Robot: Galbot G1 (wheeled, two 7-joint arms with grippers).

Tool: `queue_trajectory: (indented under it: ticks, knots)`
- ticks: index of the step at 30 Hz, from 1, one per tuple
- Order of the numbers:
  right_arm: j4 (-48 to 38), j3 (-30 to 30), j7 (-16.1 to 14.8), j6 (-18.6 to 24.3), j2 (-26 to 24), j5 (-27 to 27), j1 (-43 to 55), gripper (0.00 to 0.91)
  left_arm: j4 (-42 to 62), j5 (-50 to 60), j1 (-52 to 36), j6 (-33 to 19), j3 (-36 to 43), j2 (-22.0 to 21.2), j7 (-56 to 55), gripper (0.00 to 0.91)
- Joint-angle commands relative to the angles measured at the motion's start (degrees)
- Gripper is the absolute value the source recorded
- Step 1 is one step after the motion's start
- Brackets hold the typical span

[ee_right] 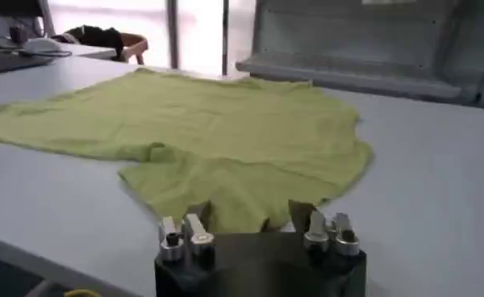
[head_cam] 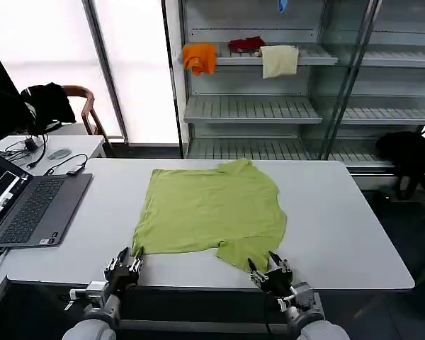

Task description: Fold and organize the clothes.

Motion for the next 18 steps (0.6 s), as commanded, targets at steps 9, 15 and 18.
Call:
queue_trajectory:
  ticks: [9,15,18]
  knots:
    - [0.35,-0.19,-0.04,1.47,0.09,-0.31,-0.27,0.000,-0.99,0.40,0.67,-0.09,0.45,0.17,1.48,0.000]
    - [1.47,0.37,0.05,2.70,0.01,1.51,-0.70,0.000,-1.41,1.05,0.88,-1.31,0.17,0.10,1.97,0.000]
    - [2.55,0.43,0.60,4.70,0.08,2.81,-0.70,0.000,-2.18,0.97,0.71,-2.01,-0.51,0.17,2.12,0.000]
